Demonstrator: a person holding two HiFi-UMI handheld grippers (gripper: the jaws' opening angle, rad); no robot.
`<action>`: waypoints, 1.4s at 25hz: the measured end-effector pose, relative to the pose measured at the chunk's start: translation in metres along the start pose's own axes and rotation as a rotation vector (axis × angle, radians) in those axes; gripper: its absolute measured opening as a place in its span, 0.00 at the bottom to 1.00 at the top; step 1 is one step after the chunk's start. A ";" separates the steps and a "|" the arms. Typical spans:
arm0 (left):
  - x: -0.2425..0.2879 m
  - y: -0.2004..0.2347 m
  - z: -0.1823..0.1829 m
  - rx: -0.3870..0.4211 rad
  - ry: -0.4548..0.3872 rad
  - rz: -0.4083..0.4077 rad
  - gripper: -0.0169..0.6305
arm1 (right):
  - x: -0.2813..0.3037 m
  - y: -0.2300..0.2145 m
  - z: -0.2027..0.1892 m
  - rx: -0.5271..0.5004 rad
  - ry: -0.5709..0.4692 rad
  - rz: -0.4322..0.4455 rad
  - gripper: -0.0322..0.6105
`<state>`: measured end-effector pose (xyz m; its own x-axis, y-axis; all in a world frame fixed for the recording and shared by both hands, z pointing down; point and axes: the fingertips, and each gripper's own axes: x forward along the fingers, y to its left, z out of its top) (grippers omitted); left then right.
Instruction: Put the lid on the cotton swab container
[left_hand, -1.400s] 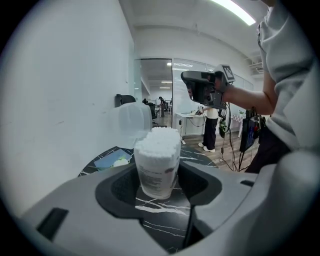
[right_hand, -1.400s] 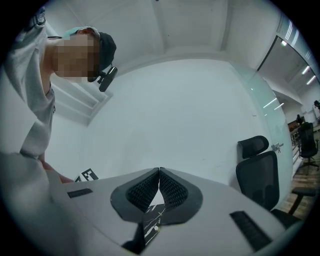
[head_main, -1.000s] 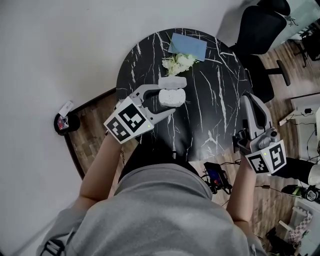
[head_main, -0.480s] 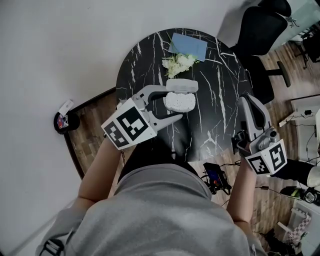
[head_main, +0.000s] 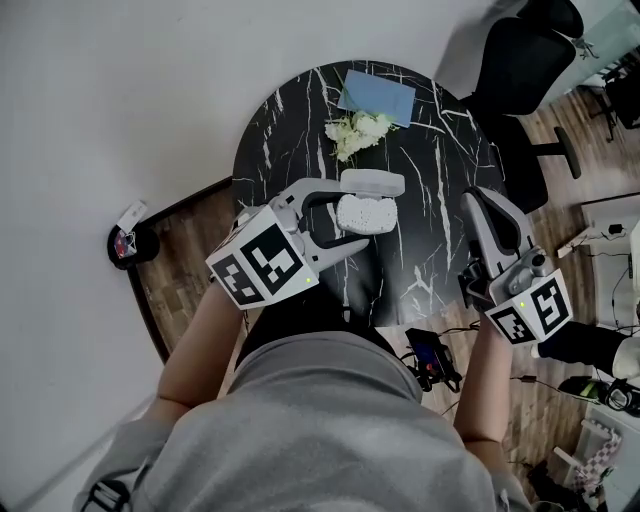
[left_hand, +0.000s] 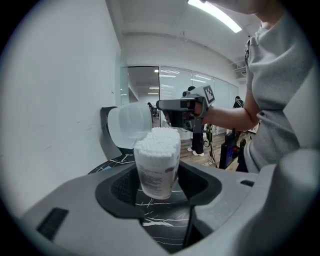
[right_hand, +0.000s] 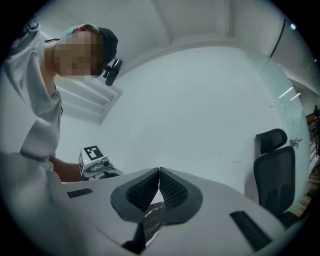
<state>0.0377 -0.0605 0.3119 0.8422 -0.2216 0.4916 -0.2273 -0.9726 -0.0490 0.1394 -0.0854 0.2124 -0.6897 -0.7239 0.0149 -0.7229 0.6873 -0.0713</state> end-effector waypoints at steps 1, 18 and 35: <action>0.000 -0.001 0.000 0.005 0.003 0.000 0.40 | 0.002 0.001 -0.001 -0.002 0.009 0.008 0.09; 0.008 -0.017 -0.004 0.102 0.065 -0.016 0.40 | 0.044 0.028 -0.013 0.012 0.138 0.180 0.09; 0.010 -0.015 -0.008 0.085 0.065 -0.005 0.40 | 0.056 0.059 -0.020 0.026 0.233 0.366 0.09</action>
<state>0.0457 -0.0475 0.3240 0.8092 -0.2139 0.5473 -0.1780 -0.9768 -0.1187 0.0572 -0.0844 0.2291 -0.8934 -0.3982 0.2082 -0.4300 0.8922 -0.1385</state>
